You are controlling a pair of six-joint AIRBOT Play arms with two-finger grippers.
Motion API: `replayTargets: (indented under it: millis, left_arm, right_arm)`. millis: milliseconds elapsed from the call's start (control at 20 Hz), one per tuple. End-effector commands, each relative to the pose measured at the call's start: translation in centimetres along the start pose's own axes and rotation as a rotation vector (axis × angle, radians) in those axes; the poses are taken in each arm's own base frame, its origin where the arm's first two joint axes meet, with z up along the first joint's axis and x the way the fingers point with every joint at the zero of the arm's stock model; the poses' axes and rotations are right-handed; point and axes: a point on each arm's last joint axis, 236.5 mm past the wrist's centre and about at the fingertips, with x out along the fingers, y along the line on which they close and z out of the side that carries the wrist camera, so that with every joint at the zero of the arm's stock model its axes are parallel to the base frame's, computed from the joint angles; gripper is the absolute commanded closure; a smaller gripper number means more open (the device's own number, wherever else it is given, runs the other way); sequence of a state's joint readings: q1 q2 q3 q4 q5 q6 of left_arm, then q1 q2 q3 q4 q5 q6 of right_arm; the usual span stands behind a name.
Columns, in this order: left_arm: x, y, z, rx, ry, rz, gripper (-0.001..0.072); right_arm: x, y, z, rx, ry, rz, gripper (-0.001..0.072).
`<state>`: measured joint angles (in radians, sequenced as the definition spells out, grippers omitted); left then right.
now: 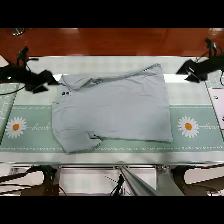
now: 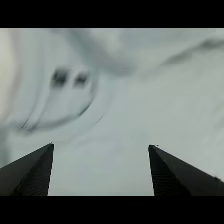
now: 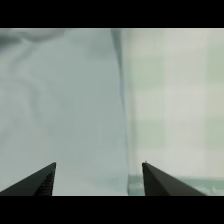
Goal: Fold the shirts.
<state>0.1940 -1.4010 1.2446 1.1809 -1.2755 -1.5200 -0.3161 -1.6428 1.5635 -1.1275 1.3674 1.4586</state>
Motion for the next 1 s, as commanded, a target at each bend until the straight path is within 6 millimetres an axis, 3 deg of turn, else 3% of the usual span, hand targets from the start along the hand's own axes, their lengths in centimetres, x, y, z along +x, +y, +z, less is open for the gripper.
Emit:
replayTargets:
  millis: [0, 200, 300, 400, 500, 650, 950]
  left_arm:
    - [-1.5, 7.4, -10.3, -0.112, 0.283, 0.149, 0.0004]
    - [0.3, 10.5, -17.4, -0.329, 0.222, 0.106, 0.0004]
    - [1.7, 8.9, -18.6, -0.422, 0.165, -0.050, 0.0004]
    - [2.8, 7.5, -19.5, -0.495, 0.139, -0.176, 0.0005]
    - [3.8, 6.5, -19.8, -0.510, 0.115, -0.258, 0.0005]
    - [4.6, 4.8, -18.0, -0.500, 0.006, -0.370, 0.0005]
    - [4.9, 5.0, -17.1, -0.428, -0.051, -0.366, 0.0006]
  right_arm:
    - [-0.4, -4.4, -7.5, 0.098, 0.064, -0.135, 0.0089]
    - [2.1, 2.7, -15.3, 0.072, -0.009, 0.144, 0.0089]
    - [2.8, 4.3, -18.1, 0.058, -0.003, 0.185, 0.0089]
    - [3.1, 5.0, -19.6, 0.035, 0.011, 0.191, 0.0089]
    - [3.3, 6.1, -20.1, 0.010, 0.026, 0.207, 0.0089]
    - [3.9, 7.6, -20.1, -0.015, 0.015, 0.216, 0.0089]
    - [4.2, 8.8, -19.1, -0.014, -0.035, 0.224, 0.0089]
